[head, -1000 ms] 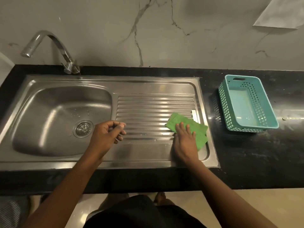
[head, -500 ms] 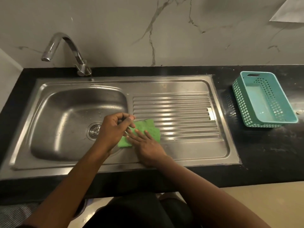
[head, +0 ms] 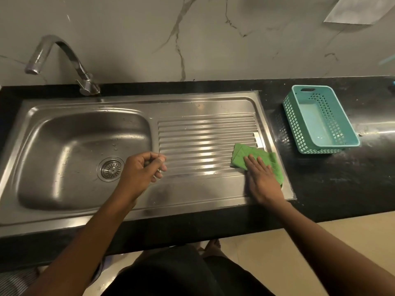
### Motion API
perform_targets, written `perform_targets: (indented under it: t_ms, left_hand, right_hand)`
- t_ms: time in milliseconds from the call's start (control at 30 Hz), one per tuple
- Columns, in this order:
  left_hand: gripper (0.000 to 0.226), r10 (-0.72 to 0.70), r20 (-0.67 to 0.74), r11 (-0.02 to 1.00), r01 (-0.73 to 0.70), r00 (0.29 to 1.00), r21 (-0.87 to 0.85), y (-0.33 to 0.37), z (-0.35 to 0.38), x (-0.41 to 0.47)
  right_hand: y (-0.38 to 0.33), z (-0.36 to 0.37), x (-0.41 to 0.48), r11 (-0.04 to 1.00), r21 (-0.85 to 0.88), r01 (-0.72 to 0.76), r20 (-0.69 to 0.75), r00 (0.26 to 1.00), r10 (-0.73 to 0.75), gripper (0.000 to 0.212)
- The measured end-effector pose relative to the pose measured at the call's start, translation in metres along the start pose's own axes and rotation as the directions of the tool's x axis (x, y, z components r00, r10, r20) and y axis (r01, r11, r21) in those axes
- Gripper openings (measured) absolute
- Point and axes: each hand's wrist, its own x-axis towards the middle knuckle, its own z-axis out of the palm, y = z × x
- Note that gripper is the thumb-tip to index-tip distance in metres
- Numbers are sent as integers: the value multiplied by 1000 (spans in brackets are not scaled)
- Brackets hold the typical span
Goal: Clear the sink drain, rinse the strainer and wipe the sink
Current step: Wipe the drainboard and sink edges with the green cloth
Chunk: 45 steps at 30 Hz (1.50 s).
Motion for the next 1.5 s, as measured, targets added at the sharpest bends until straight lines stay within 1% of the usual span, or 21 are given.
perform_targets:
  t_ms: [67,133,233,367,433,467,533,567,600,667,733,767,833,967,1067,1167,1267,1333,1367,1433,1500]
  left_hand:
    - [12,-9,4,1000,9,1000,-4,-2,0,-3]
    - [12,-16,10,1000,16,1000,-10,-3,-1,-6]
    - [13,-14,20,1000,14,1000,-2,-2,-4,-8]
    - [14,-5,11,1000,5,1000,-9,0,-7,-9]
    - [13,-4,7,1000,4,1000,-8,1,-6,-9]
    - [13,-3,9,1000,3,1000,-6,2,-5,-9]
    - [14,-7,9,1000,7,1000,-11,2,-3,-9]
    - [14,-9,8,1000,9,1000,-19,3,-2,-9]
    - [14,-8,5,1000,8,1000,-28,4,-2,-9]
    - [14,-1,-3,999,1,1000,-46,7,-3,-8]
    - [14,8,-4,999,-8,1000,-36,8,-4,-6]
    - [14,11,-2,1000,-11,1000,-22,8,-4,-5]
    - [13,13,-1,1000,-13,1000,-5,7,-3,-3]
    - [13,1,17,1000,-2,1000,5,1,-3,0]
    - [13,3,39,1000,-3,999,11,-1,-1,1]
    - [12,14,48,1000,-15,999,14,-1,0,1]
    - [12,18,40,1000,-18,999,5,-2,-1,0]
    - [12,9,31,1000,-9,999,-4,-3,-2,-3]
    - [13,3,28,1000,-3,1000,-7,-3,-3,-4]
    - [13,-4,32,1000,5,999,-10,-3,-4,-6]
    - [14,-9,36,1000,9,999,-14,-3,-4,-7]
  right_hand:
    - [-28,17,-1,991,74,-113,-64,991,118,53]
    - [-58,38,-1,985,94,-148,-87,984,156,54]
    - [-97,64,1,995,74,-65,-46,997,69,56]
    - [-132,79,-1,998,62,-21,11,1000,20,57]
    - [-151,83,-1,998,30,54,75,996,-57,58]
    - [-166,86,-1,992,10,124,116,985,-124,60]
    - [-204,99,-4,954,-25,300,211,934,-288,64]
    - [-221,106,-8,928,-31,371,251,902,-352,66]
    - [-233,111,-11,912,-30,409,278,880,-385,68]
    - [-233,112,-12,890,-43,454,301,855,-422,68]
    - [-210,102,-12,850,-91,518,284,832,-476,63]
    - [-194,96,-13,844,-102,526,262,833,-487,61]
    - [-162,80,-16,882,-86,463,216,873,-438,58]
    - [-86,41,-23,965,-101,242,135,964,-227,59]
    - [-28,10,-25,990,-113,87,82,994,-78,58]
    - [3,-9,-25,994,-106,-20,56,998,26,58]
    - [-10,-1,-16,992,-32,-119,-18,993,118,58]
    - [-36,12,-13,979,41,-200,-60,977,202,58]
    - [-52,21,-15,977,56,-208,-67,975,212,57]
    - [-87,40,-22,987,76,-143,-59,987,147,56]
    - [-126,62,-27,996,88,-18,-7,1000,19,58]
